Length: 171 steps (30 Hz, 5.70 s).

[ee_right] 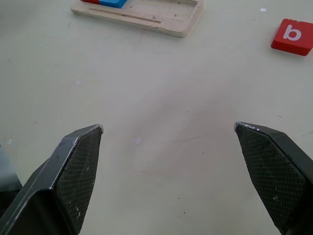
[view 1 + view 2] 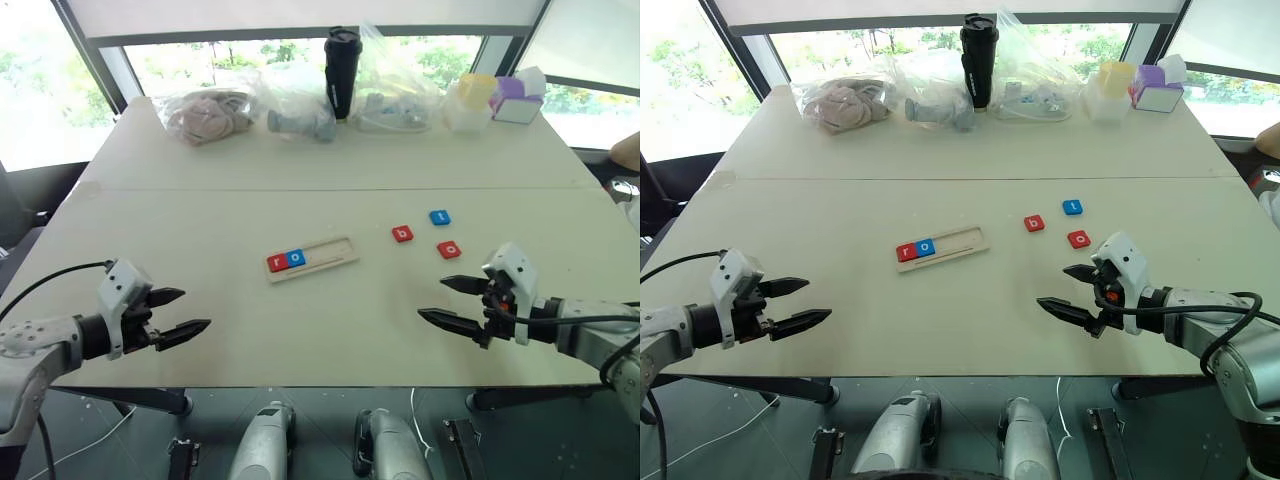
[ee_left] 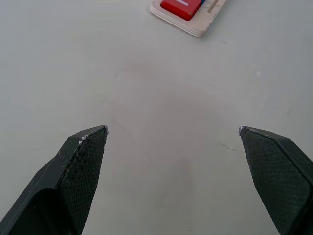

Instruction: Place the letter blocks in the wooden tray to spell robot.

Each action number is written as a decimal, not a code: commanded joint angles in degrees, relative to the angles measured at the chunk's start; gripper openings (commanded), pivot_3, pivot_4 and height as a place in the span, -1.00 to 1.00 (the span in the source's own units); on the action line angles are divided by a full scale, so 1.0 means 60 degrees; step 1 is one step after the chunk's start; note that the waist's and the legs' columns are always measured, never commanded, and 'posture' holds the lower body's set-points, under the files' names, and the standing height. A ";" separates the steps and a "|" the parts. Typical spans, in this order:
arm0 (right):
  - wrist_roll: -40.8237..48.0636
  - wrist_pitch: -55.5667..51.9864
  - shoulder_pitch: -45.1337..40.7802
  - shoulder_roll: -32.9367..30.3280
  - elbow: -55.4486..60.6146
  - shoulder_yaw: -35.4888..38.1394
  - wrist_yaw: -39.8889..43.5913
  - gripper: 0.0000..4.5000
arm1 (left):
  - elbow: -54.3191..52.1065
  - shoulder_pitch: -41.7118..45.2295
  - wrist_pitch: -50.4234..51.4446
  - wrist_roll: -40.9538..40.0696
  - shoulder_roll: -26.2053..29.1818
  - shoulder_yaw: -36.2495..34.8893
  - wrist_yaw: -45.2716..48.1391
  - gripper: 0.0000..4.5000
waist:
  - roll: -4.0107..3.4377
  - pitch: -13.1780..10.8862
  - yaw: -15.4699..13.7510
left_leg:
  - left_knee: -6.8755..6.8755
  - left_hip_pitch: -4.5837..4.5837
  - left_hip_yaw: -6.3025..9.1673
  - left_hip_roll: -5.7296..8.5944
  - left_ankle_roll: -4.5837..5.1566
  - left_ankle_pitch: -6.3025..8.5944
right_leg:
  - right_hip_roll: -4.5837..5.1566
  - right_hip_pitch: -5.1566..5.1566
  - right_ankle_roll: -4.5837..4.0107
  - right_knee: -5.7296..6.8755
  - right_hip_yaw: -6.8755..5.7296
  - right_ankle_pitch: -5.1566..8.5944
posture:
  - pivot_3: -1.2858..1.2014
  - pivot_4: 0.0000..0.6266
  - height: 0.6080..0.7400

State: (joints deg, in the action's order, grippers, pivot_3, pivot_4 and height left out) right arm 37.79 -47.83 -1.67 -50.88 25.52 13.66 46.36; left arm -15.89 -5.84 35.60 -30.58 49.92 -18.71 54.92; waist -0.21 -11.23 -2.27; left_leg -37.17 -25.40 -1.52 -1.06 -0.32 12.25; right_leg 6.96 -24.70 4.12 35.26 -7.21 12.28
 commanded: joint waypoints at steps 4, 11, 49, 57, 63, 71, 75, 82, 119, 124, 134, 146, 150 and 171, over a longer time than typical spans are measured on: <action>-0.0073 0.0185 -0.0110 -0.0011 0.0086 0.0047 0.0066 0.99 | 0.0001 0.0182 -0.0003 -0.0130 0.0084 -0.0167 0.0056 1.00 | 0.0000 0.0000 0.0000 | -0.0001 0.0000 0.0000 0.0000 -0.0002 0.0001 | -0.0003 0.0000 -0.0001 0.0000 0.0004 0.0000 | 0.03 -0.52 1.00; -0.0134 0.0263 -0.0106 0.0005 0.0045 0.0001 0.0089 0.99 | 0.0021 0.0219 0.0124 -0.0111 0.0087 -0.0126 0.0021 1.00 | 0.0000 0.0000 0.0003 | 0.0000 0.0001 -0.0005 -0.0003 0.0000 0.0000 | -0.0006 -0.0003 -0.0002 0.0000 0.0009 -0.0001 | 0.03 -0.52 1.00; 0.1005 -0.1192 -0.0638 0.2825 0.2461 -0.1135 -0.3356 0.99 | 0.9532 0.8857 -0.5877 0.4560 -0.2695 0.5502 0.3694 1.00 | 0.0053 0.0009 0.0022 | -0.0038 -0.0002 -0.0097 -0.0063 0.0021 -0.0009 | -0.0063 -0.0029 0.0022 0.0030 0.0051 -0.0062 | 0.03 -0.52 1.00; 0.0864 -0.0961 -0.0635 0.2811 0.2297 -0.1278 -0.3433 0.99 | 0.9758 0.8740 -0.5994 0.5263 -0.3273 0.5739 0.2920 1.00 | 0.0058 0.0019 -0.0027 | -0.0056 0.0003 -0.0084 -0.0065 0.0021 -0.0009 | -0.0067 -0.0009 0.0021 0.0035 0.0051 -0.0062 | 0.03 -0.52 1.00; 0.0720 -0.0832 -0.0663 0.2710 0.2123 -0.1304 -0.3339 1.00 | 0.9535 0.8368 -0.5799 0.5482 -0.3449 0.5776 0.2467 0.39 | 0.0052 0.0032 -0.0019 | -0.0128 0.0008 -0.0061 -0.0089 0.0030 -0.0001 | -0.0065 0.0034 -0.0004 0.0033 0.0048 -0.0063 | 0.03 -0.52 1.00; 0.0631 -0.0802 -0.0691 0.2605 0.2005 -0.1185 -0.3238 1.00 | 0.9213 0.8287 -0.5971 0.5494 -0.3533 0.5807 0.2242 0.39 | 0.0049 0.0041 -0.0030 | -0.0138 0.0009 -0.0039 -0.0097 0.0031 -0.0001 | -0.0062 0.0042 -0.0018 0.0006 0.0049 -0.0072 | 0.03 -0.52 1.00; 0.0561 -0.0773 -0.0622 0.2343 0.1866 -0.0855 -0.3119 1.00 | 0.8880 0.8451 -0.6585 0.4967 -0.3686 0.5747 0.3157 0.39 | 0.0049 0.0040 -0.0036 | -0.0138 0.0006 -0.0040 -0.0094 0.0034 0.0000 | -0.0063 0.0042 -0.0017 0.0007 0.0048 -0.0074 | 0.03 -0.52 1.00; 0.0513 -0.0656 -0.0292 0.1839 0.1645 -0.0210 -0.2871 1.00 | 0.9100 0.8854 -0.7556 0.5262 -0.3496 0.6323 0.4706 0.39 | 0.0055 0.0037 0.0000 | -0.0133 -0.0011 -0.0087 -0.0092 0.0071 0.0025 | -0.0061 0.0024 -0.0017 -0.0006 0.0050 -0.0077 | 0.03 -0.52 1.00; -0.0392 -0.0837 -0.2874 0.2483 -0.0544 -0.0375 -0.4322 1.00 | 0.0930 0.5066 0.0351 0.1194 -0.1058 0.2128 0.2434 0.98 | 0.0045 0.0021 0.0035 | -0.0132 -0.0014 -0.0084 -0.0125 0.0081 0.0034 | -0.0080 -0.0007 -0.0018 0.0000 0.0068 -0.0077 | 0.03 -0.52 1.00; -0.1578 -0.0740 -0.4675 0.3178 -0.2856 -0.1739 -0.4637 1.00 | -0.0471 0.4347 0.1346 0.0614 -0.1490 0.1812 0.0981 0.98 | 0.0050 0.0022 0.0025 | -0.0132 -0.0012 -0.0104 -0.0124 0.0079 0.0031 | -0.0088 -0.0015 -0.0027 0.0017 0.0079 -0.0083 | 0.03 -0.52 1.00; -0.3470 0.0384 -0.7090 0.4465 -0.7562 -0.2748 -0.4693 1.00 | -0.1136 0.3191 0.1327 0.0338 -0.0942 0.1306 0.0108 0.98 | 0.0040 0.0018 0.0285 | -0.0121 -0.0029 -0.0161 -0.0110 0.0082 0.0030 | -0.0107 -0.0052 -0.0027 0.0035 0.0105 -0.0115 | 0.03 -0.52 1.00; -0.4167 0.0185 -0.7186 0.5208 -0.7631 -0.2696 -0.4810 -0.48 | -0.1139 0.2982 0.1012 0.0317 -0.0950 0.1648 -0.0305 1.00 | 0.0039 0.0019 0.0417 | -0.0121 0.0000 -0.0177 -0.0133 0.0080 0.0030 | -0.0138 -0.0056 -0.0033 0.0056 0.0129 -0.0090 | 0.03 -0.52 1.00; -0.4317 0.0099 -0.6974 0.4733 -0.6183 -0.2281 -0.4967 -0.48 | -0.1184 0.3128 0.1013 0.0221 -0.0968 0.1843 -0.0285 1.00 | 0.0037 0.0018 0.0459 | -0.0121 -0.0009 -0.0178 -0.0133 0.0081 0.0030 | -0.0139 -0.0068 -0.0033 0.0066 0.0137 -0.0091 | 0.03 -0.52 1.00; -0.5316 -0.7444 -0.2427 0.8927 0.3948 0.0757 -0.8361 -0.48 | 0.0086 0.3956 0.0263 0.0495 -0.0807 0.2814 0.0447 1.00 | 0.0022 0.0019 0.0289 | -0.0074 -0.0017 -0.0212 -0.0274 0.0047 0.0049 | -0.0227 -0.0121 -0.0123 -0.0012 0.0154 -0.0140 | 0.03 -0.52 1.00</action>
State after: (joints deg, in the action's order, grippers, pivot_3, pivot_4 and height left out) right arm 6.49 -92.11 -16.11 1.62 46.27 18.37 -2.63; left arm -15.11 17.00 38.54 -27.90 44.45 -1.82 57.02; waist -0.08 -11.11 -0.53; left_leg -37.54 -25.49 -2.81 -2.70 -0.03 12.53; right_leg 5.60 -25.45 3.38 35.16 -6.26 11.44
